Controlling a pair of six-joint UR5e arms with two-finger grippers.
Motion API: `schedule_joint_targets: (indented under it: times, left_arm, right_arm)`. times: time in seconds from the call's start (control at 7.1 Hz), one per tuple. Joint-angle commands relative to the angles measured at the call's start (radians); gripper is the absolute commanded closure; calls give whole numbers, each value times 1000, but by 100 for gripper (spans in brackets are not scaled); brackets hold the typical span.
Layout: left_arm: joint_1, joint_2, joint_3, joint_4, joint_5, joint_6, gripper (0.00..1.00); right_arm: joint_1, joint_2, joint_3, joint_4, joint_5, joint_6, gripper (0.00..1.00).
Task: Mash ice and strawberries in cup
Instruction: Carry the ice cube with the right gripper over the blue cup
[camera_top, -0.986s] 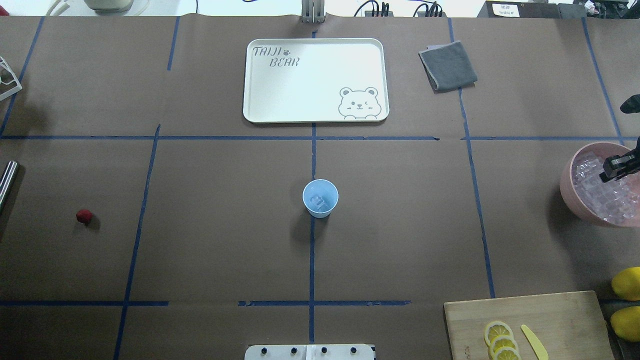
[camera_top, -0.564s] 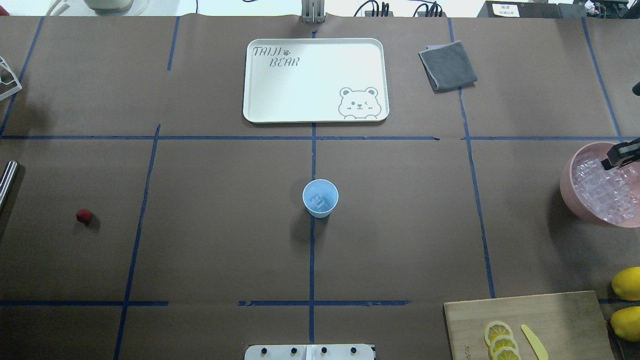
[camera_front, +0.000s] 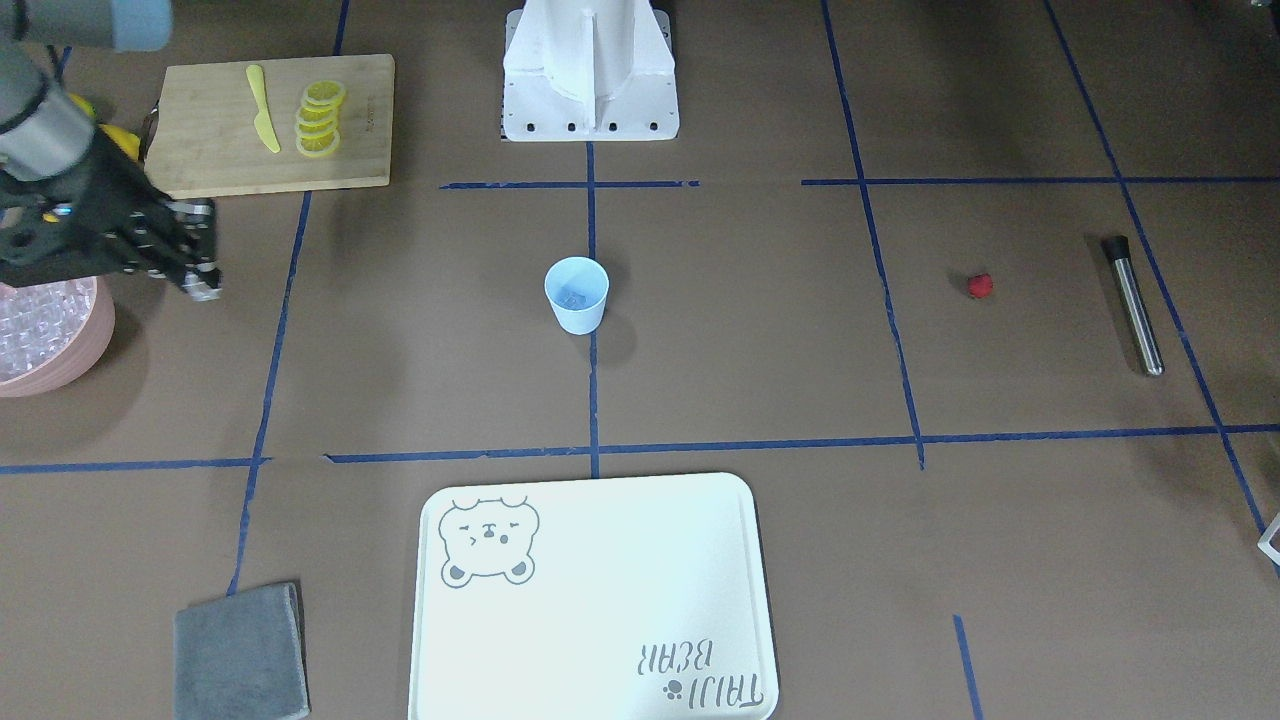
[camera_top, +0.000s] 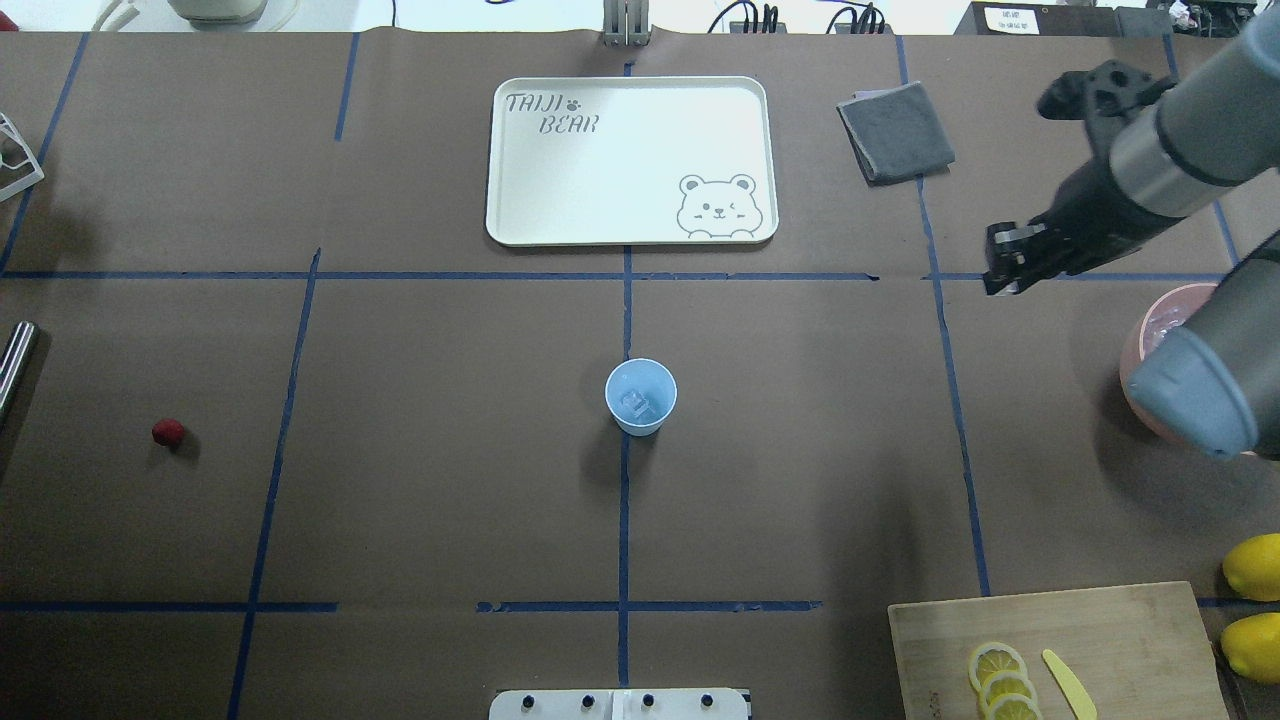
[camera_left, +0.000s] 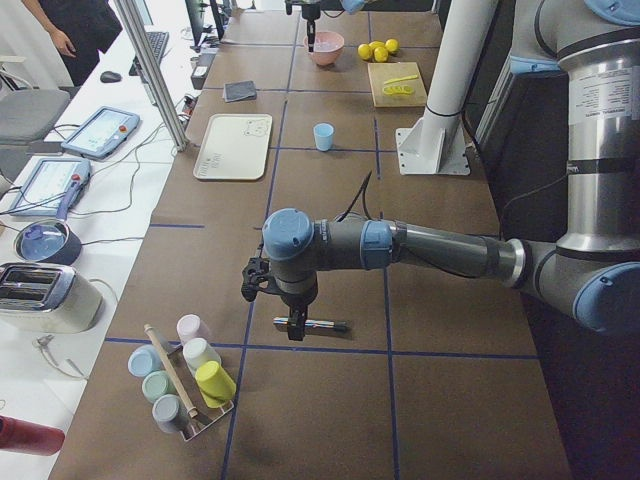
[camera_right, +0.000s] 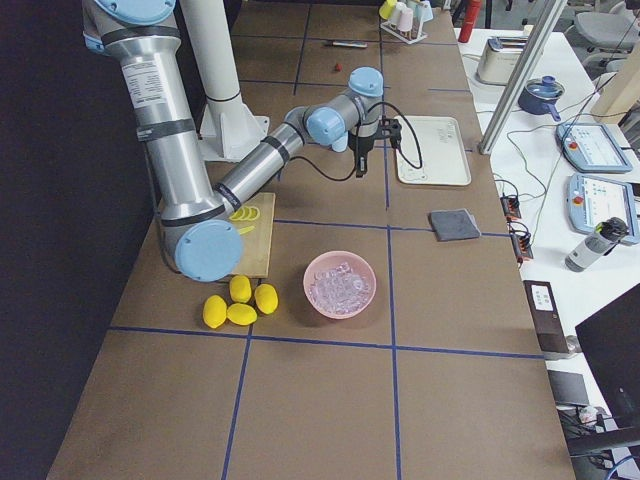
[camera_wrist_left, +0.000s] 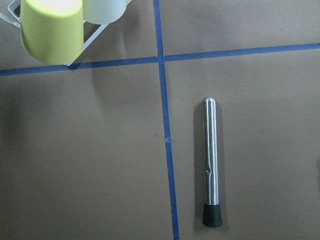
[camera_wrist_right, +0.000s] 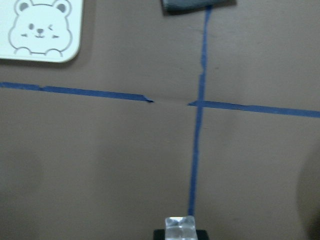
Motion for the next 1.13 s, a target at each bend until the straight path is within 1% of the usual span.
schedule_joint_targets:
  times: [0.0, 0.14, 0.28, 0.42, 0.56, 0.99]
  left_arm:
    - [2, 0, 9, 0, 0, 0, 0]
    - [0, 0, 10, 0, 0, 0, 0]
    - [0, 0, 9, 0, 0, 0, 0]
    - [2, 0, 12, 0, 0, 0, 0]
    - [2, 0, 14, 0, 0, 0, 0]
    - [2, -2, 15, -2, 0, 0, 0]
  right_arm:
    - [-204, 317, -153, -87, -112, 242, 100]
    - [-271, 405, -231, -84, -150, 303, 100]
    - [-330, 466, -296, -79, -218, 351, 100]
    - [-365, 522, -360, -79, -235, 386, 100]
    - [-396, 536, -394, -78, -267, 399, 100]
    - [-401, 524, -393, -81, -276, 399, 99]
